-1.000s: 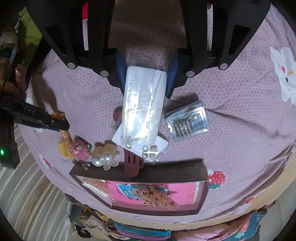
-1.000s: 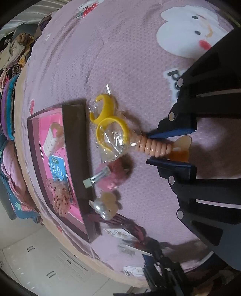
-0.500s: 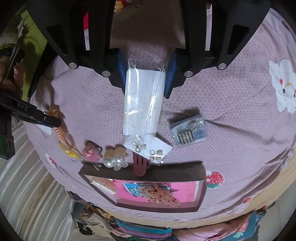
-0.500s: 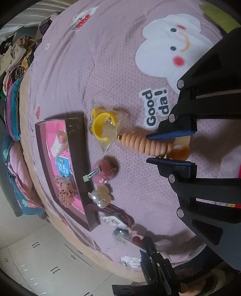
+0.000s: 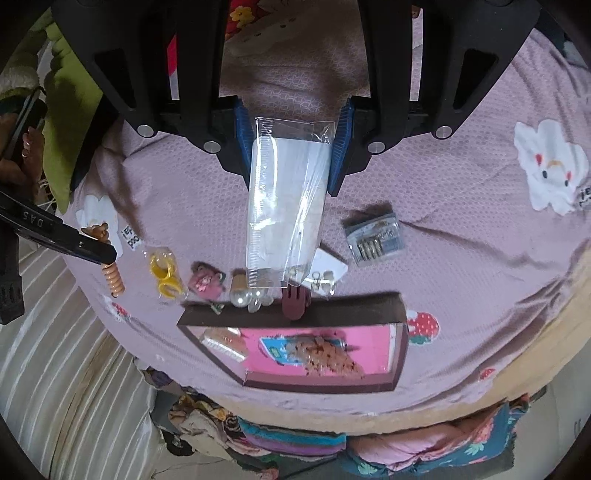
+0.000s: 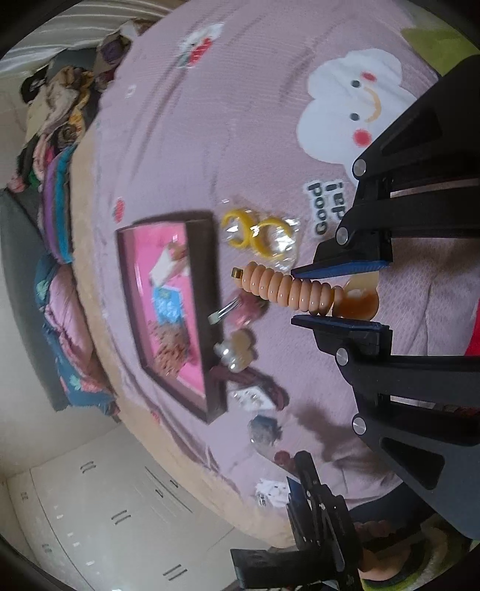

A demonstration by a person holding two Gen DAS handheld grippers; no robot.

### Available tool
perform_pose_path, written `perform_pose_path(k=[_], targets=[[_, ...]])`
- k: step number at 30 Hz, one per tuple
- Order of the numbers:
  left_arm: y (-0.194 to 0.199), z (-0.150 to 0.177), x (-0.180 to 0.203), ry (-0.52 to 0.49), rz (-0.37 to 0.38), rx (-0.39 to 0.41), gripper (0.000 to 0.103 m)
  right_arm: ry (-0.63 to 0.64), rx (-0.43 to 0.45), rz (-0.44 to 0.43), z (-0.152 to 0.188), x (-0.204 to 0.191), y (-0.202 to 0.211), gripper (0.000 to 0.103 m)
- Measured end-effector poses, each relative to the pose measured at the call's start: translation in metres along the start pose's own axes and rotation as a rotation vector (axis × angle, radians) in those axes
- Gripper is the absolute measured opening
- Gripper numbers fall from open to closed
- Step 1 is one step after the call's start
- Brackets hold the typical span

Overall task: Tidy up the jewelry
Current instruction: 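Carry the earring bag to the tray with the left tool while the right carries the hair tie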

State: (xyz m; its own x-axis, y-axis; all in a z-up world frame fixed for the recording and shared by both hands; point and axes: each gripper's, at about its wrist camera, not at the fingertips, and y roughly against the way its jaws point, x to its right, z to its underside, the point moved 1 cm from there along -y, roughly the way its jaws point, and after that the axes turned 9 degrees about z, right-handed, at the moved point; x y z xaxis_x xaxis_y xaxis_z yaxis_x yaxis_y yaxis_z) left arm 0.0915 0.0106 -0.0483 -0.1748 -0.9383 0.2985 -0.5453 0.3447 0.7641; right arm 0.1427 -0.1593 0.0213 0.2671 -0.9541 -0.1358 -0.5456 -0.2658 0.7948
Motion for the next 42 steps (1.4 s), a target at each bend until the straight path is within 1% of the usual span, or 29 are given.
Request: perform_pose_path(k=[5,10,15,25,34,42], targets=[[0.008,-0.007,0.003,-0.003,-0.002,0.02,0.028,0.022,0.029,-0.03,-0.009,-0.01,0.011,0.019],[0.019,-0.02,0.004,-0.008,0.003,0.056,0.028,0.037,0.052,-0.05,-0.018,-0.018,0.019,0.019],[0.028,-0.033,0.004,-0.022,-0.014,0.081,0.028,0.045,0.079,-0.069,-0.03,-0.023,0.026,0.019],[0.035,-0.064,0.003,-0.031,-0.016,0.116,0.028,0.063,0.11,-0.096,-0.057,-0.034,0.027,0.019],[0.036,-0.097,0.0,-0.044,-0.016,0.143,0.028,0.068,0.139,-0.104,-0.088,-0.037,0.025,0.019],[0.039,-0.131,-0.002,-0.05,-0.024,0.176,0.028,0.086,0.186,-0.091,-0.12,-0.04,0.029,0.019]])
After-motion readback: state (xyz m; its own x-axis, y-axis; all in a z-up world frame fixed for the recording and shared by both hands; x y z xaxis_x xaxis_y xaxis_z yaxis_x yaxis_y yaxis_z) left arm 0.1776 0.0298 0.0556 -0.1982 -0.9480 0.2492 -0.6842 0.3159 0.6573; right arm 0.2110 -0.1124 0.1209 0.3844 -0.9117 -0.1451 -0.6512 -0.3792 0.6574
